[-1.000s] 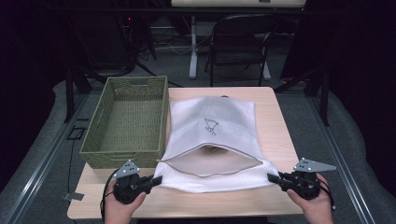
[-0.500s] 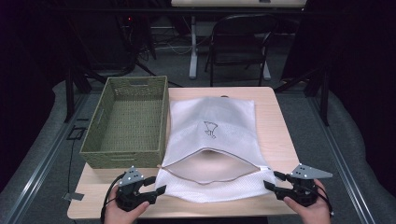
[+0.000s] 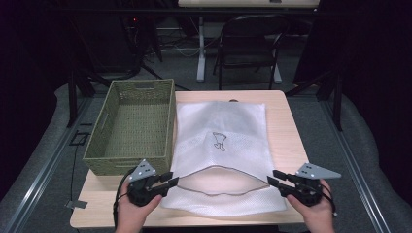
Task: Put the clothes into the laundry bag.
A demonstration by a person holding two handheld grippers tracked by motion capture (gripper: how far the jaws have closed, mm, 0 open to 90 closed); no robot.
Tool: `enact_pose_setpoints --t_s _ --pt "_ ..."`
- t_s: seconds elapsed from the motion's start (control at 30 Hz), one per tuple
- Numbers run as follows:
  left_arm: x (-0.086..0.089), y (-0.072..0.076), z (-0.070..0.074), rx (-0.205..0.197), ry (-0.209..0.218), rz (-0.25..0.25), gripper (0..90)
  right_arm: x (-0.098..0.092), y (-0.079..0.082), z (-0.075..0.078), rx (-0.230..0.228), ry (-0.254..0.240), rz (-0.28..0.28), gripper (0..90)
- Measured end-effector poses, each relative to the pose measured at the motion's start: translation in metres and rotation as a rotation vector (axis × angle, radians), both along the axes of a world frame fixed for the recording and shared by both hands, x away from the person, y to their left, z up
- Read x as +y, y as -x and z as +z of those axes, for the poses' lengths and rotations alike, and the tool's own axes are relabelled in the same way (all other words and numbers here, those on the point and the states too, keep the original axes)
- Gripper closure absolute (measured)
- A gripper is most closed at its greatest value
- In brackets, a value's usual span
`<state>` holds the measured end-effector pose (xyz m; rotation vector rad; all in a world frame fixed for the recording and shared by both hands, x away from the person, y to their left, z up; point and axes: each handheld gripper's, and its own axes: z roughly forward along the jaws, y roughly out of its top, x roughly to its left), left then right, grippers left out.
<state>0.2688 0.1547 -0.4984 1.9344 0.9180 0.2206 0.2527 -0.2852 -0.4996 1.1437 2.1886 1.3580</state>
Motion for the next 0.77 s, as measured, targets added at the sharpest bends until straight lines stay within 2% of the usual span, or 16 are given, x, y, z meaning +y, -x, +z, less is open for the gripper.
enact_pose_setpoints --t_s 0.07,0.17,0.2,0.37,0.47,0.6,0.7,0.77 --pt "-0.008 -0.008 -0.004 0.014 -0.007 -0.013 80.7 0.013 -0.008 -0.004 0.007 0.002 0.022 72.1" --pt "-0.013 -0.017 -0.016 0.048 -0.04 -0.032 85.8 0.026 -0.017 -0.013 0.035 0.017 0.06 76.0" --pt "-0.014 -0.018 -0.021 0.06 -0.039 -0.032 86.7 0.029 -0.019 -0.016 0.048 0.017 0.063 76.9" --pt "-0.014 -0.019 -0.04 0.11 -0.093 -0.045 87.9 0.032 -0.022 -0.036 0.112 0.038 0.085 79.3" --pt "-0.016 -0.019 -0.048 0.119 -0.144 -0.04 89.0 0.031 -0.022 -0.044 0.141 0.057 0.086 80.1" --pt "-0.015 -0.019 -0.058 0.157 -0.176 -0.026 89.5 0.029 -0.023 -0.052 0.154 0.102 0.076 80.1" --pt "-0.015 -0.018 -0.058 0.162 -0.179 -0.028 89.6 0.026 -0.02 -0.053 0.153 0.091 0.066 78.2" --pt "-0.014 -0.016 -0.053 0.136 -0.178 -0.023 88.8 0.022 -0.018 -0.05 0.136 0.07 0.053 76.2"
